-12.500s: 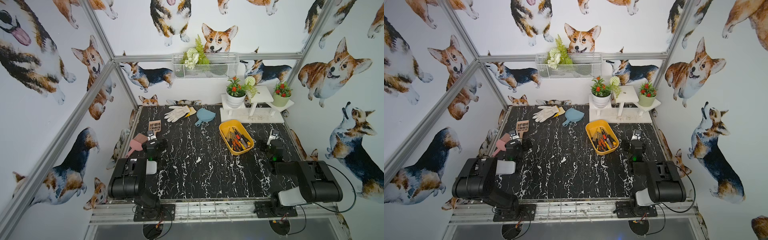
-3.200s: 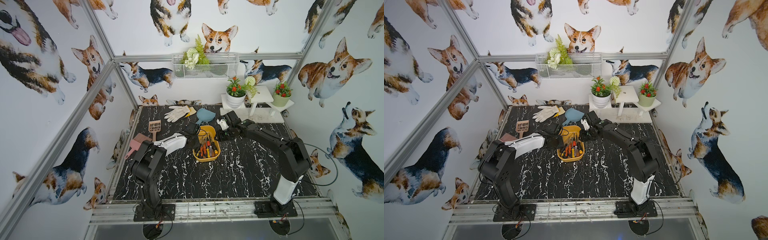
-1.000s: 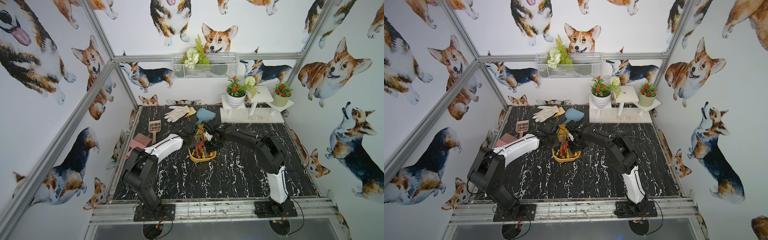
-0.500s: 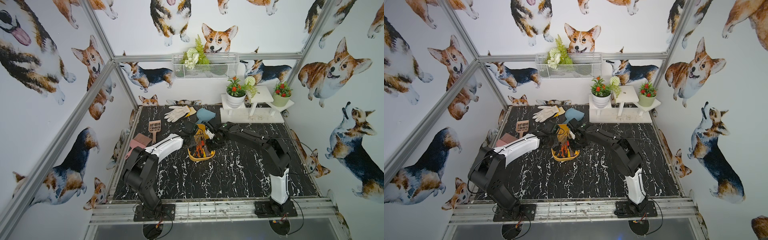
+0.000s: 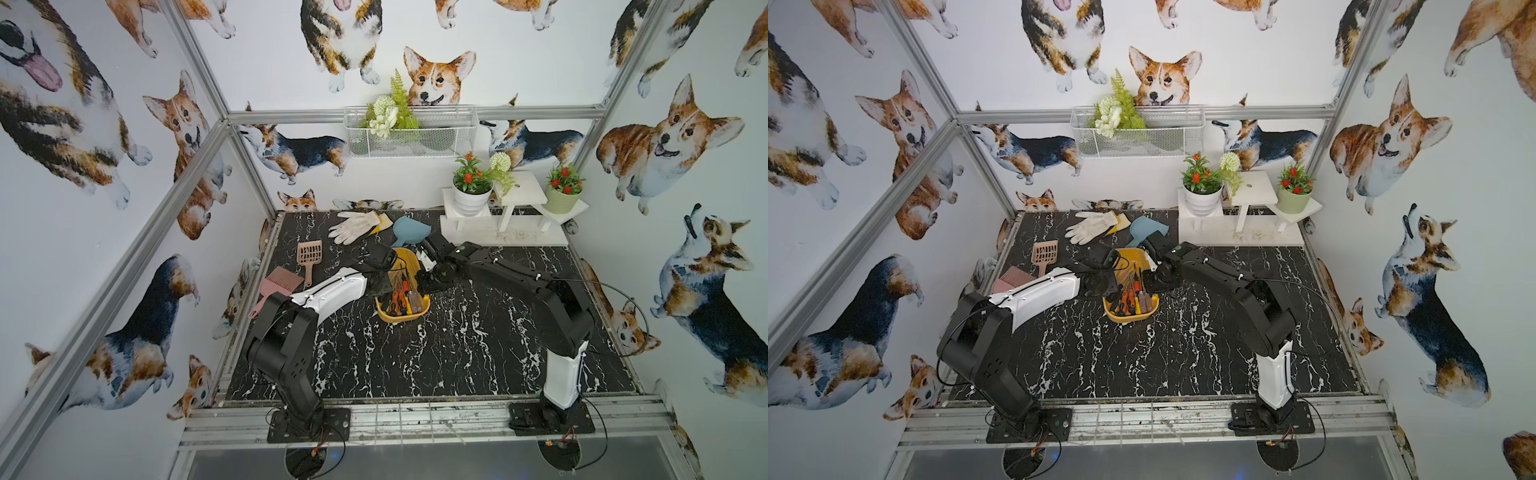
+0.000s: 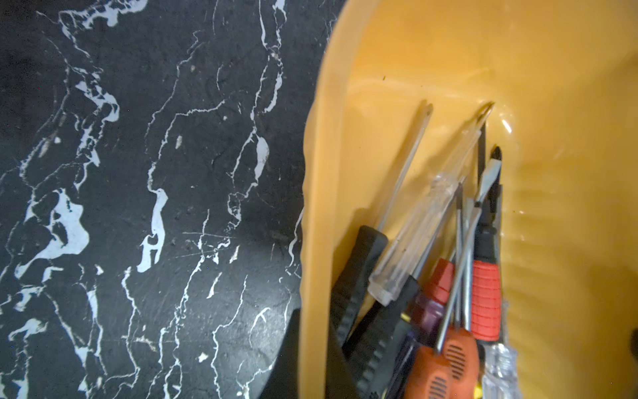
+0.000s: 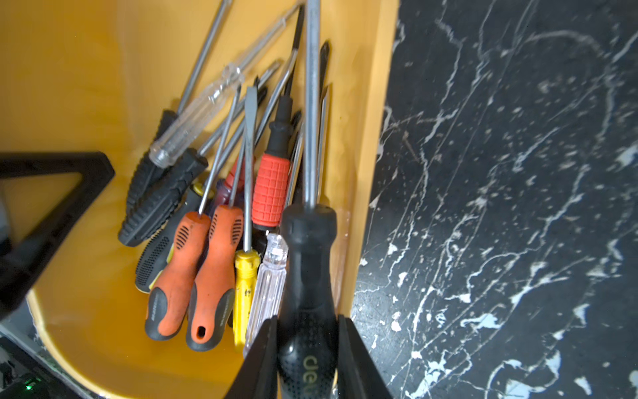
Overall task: Take out the screwdriver from the storage box
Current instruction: Pick up the screwdriver from the storage box, then place the screwdriver at the center of the board.
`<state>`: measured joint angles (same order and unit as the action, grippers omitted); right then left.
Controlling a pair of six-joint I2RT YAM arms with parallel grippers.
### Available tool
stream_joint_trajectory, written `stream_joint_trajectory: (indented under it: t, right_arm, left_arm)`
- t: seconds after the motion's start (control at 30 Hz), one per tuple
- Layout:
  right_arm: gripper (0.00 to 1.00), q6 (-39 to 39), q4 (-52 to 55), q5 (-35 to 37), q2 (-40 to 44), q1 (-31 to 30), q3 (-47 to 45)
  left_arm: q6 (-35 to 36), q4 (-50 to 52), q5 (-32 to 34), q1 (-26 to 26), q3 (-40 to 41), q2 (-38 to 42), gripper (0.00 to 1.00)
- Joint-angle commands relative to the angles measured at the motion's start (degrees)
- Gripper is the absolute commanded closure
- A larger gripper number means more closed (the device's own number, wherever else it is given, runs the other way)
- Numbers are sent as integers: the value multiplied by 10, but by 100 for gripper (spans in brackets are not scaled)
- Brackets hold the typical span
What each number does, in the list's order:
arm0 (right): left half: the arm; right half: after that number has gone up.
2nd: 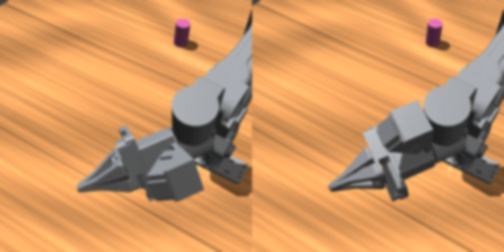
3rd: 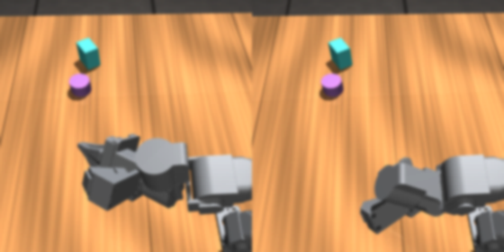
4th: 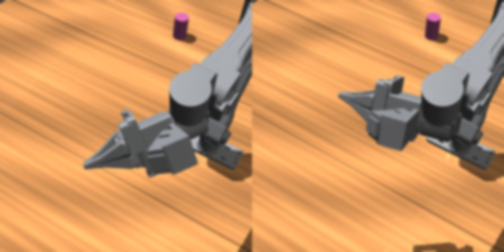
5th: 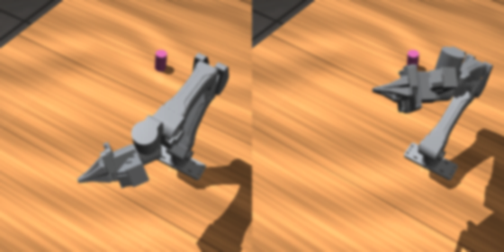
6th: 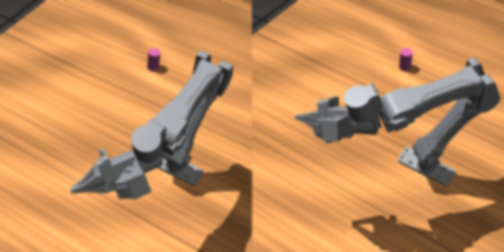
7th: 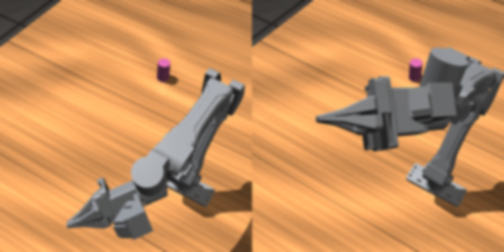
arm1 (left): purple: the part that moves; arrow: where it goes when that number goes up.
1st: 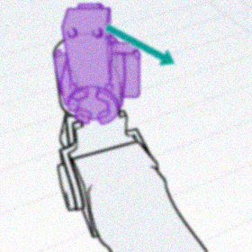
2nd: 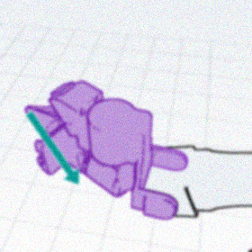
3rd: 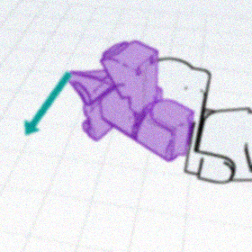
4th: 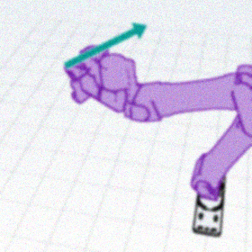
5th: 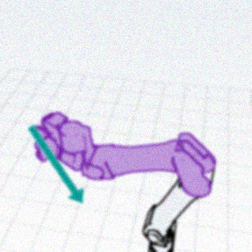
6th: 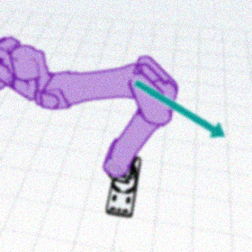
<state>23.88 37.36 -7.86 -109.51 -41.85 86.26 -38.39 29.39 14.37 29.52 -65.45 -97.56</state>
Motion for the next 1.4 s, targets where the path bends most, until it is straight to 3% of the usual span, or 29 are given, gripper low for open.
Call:
stream_joint_trajectory:
  t: [0.0,0.3,0.7,0.93,1.1,1.37]
  right_arm:
    - [100,4,-29,-13,23,9,-12]
    - [100,1,-65,2,128,51,-86]
    - [100,-33,-26,35,210,140,-147]
    - [100,-56,8,61,206,193,-172]
    - [100,-82,41,113,183,206,-175]
    - [100,-88,56,127,150,221,-183]
  left_arm:
    - [-12,-28,2,0,-3,3,100]
    - [-12,-22,8,1,-13,-15,100]
    - [-9,-27,5,0,-13,-20,100]
    - [-4,-24,5,1,-13,-18,100]
    - [2,-22,6,0,-15,-15,100]
    - [5,-20,3,1,-15,-9,100]
